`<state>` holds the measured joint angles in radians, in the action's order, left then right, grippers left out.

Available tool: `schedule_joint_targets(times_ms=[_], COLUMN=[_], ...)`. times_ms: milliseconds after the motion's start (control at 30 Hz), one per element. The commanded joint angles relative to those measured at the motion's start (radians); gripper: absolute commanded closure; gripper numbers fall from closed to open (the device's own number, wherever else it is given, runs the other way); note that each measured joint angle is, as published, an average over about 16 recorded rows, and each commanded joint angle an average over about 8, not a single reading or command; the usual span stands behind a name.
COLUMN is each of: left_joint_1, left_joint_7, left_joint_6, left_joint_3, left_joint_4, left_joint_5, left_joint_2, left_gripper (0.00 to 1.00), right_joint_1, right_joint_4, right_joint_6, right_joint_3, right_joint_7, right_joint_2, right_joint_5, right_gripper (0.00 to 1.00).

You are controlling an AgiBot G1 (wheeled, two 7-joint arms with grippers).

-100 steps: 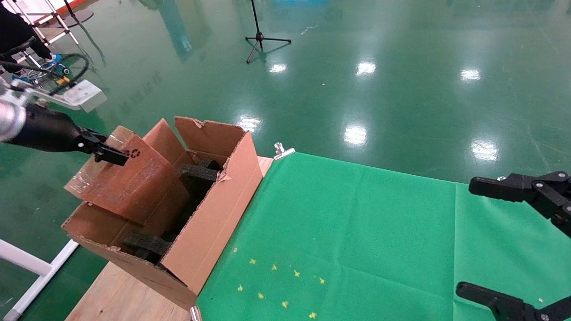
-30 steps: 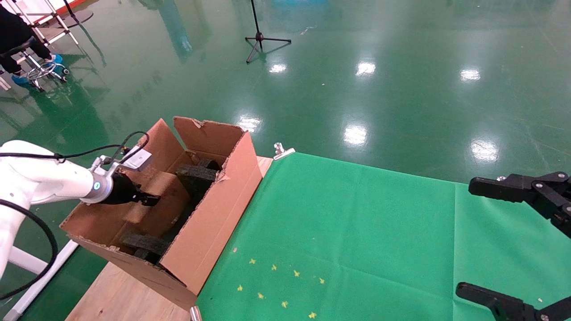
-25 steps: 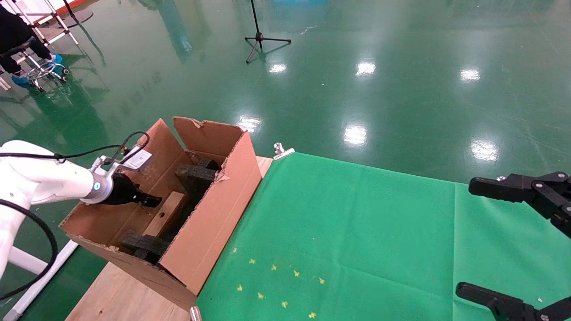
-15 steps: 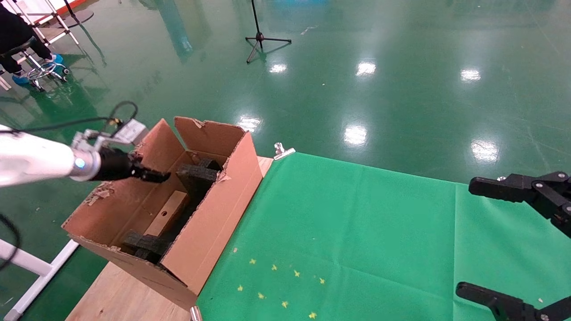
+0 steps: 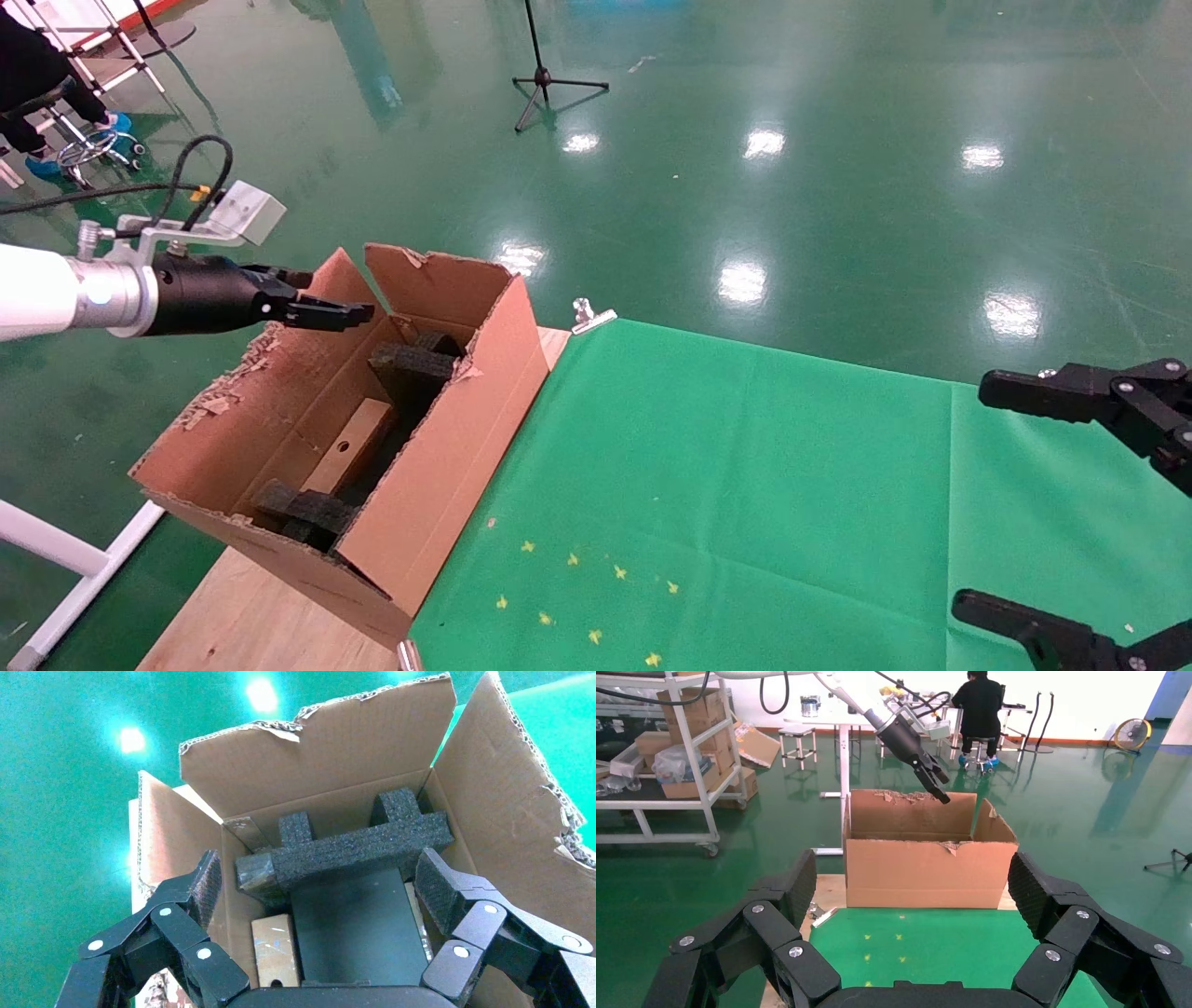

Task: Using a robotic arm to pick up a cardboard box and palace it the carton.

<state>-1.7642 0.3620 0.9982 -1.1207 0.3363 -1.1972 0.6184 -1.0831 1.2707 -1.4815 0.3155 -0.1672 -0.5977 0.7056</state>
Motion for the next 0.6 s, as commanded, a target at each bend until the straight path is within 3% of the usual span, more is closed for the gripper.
schedule_joint_targets(times_ms=[33, 233, 600], left_joint_1=[-0.004, 0.035, 0.178], left_joint_7=[0.003, -0.008, -0.044], left_joint_6=[0.002, 0.030, 0.132], left_joint_3=[0.000, 0.046, 0.220], left_joint_4=[0.011, 0.059, 0.254], left_joint_5=[0.002, 0.027, 0.123], left_joint_2=[-0.009, -0.006, -0.006], left_gripper=[0.00, 0.00, 0.00], right_joint_1=[0.000, 0.000, 0.000], right_joint_4=[0.000, 0.000, 0.000], right_joint_6=[0.000, 0.000, 0.000], right_joint_3=[0.000, 0.000, 0.000], right_joint_7=[0.000, 0.000, 0.000], right_joint_2=[0.000, 0.000, 0.000], right_joint_5=[0.000, 0.000, 0.000], right_gripper=[0.00, 0.00, 0.00])
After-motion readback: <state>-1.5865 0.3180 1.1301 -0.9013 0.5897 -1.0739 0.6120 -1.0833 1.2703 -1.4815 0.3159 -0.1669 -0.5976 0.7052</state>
